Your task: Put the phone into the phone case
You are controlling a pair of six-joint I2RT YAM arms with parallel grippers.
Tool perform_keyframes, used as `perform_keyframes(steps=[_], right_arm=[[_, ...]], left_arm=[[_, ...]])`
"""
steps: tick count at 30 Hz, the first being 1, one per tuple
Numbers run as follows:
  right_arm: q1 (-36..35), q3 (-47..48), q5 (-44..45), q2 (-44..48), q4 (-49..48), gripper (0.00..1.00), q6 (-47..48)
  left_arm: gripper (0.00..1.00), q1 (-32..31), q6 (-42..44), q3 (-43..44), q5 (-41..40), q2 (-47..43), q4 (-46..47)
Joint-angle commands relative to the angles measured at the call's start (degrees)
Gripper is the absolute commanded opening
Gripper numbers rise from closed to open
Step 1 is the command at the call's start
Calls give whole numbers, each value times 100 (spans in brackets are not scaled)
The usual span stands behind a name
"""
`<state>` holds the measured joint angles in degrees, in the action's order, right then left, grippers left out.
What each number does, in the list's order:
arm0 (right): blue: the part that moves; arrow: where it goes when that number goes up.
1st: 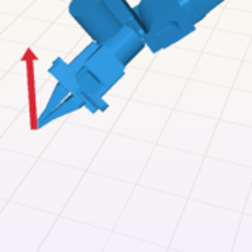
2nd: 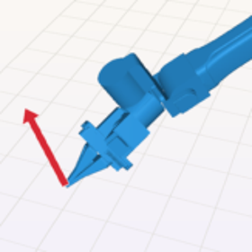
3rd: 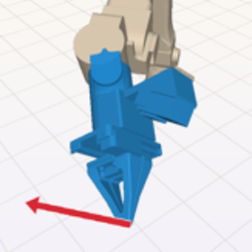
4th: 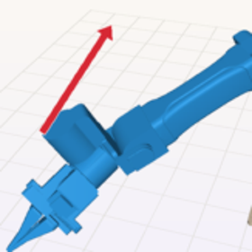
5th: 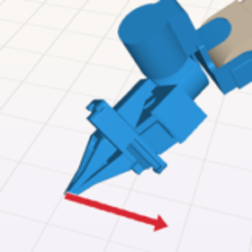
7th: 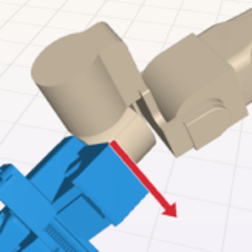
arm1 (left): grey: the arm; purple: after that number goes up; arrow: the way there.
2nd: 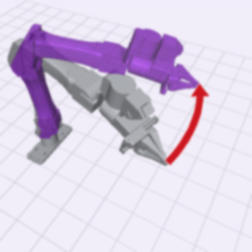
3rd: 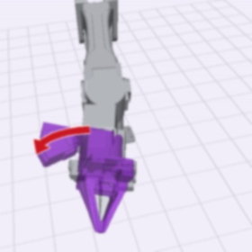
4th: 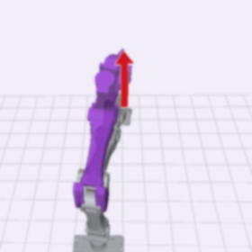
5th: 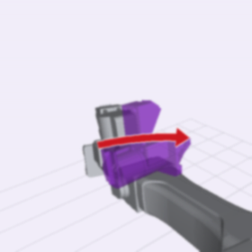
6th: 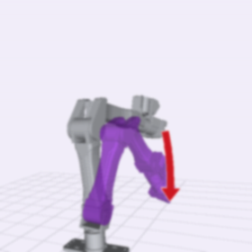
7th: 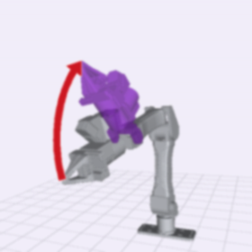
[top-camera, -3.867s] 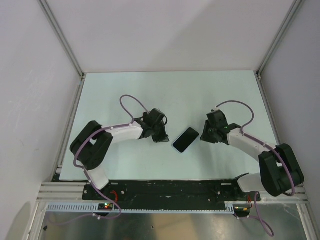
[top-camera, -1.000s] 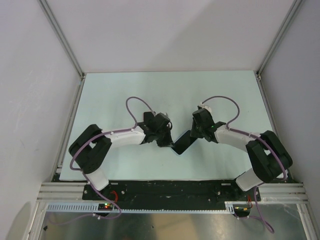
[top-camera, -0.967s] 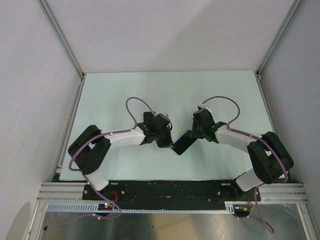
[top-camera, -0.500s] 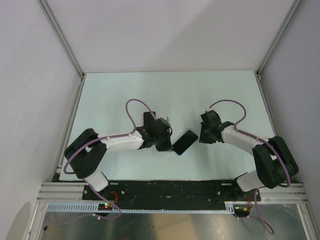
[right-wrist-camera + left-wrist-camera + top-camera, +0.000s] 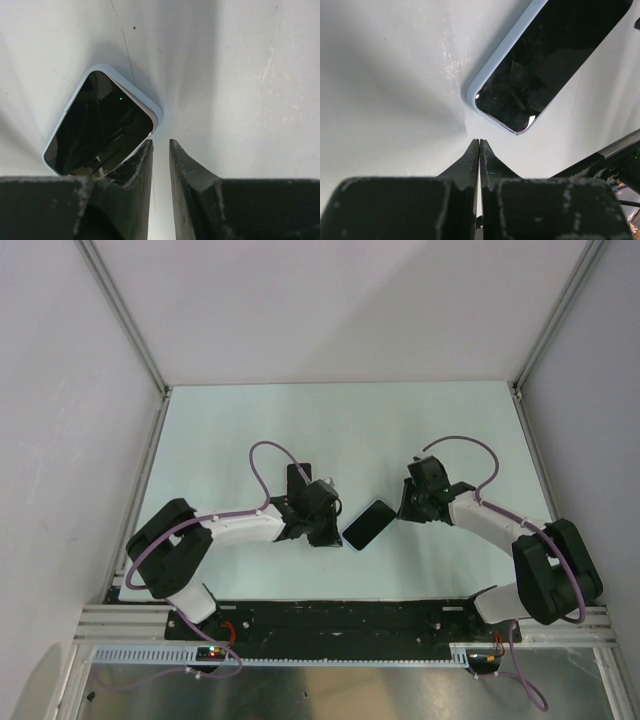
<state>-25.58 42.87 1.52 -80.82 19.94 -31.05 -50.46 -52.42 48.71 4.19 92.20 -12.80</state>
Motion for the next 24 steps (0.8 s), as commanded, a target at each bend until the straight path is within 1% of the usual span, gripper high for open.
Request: perform_keyframes(steps=[1,13,24], right_arm=[[103,42,-283,63,-302,24,-46],[166,125,-512,-365,-472,21,-78],[165,147,-418,-474,-481,17,-88]], left_arm=[[4,6,118,-47,-173,-207,32],[4,7,127,59,-147,-91,27],[4,3,130,115,-148,-6,31]])
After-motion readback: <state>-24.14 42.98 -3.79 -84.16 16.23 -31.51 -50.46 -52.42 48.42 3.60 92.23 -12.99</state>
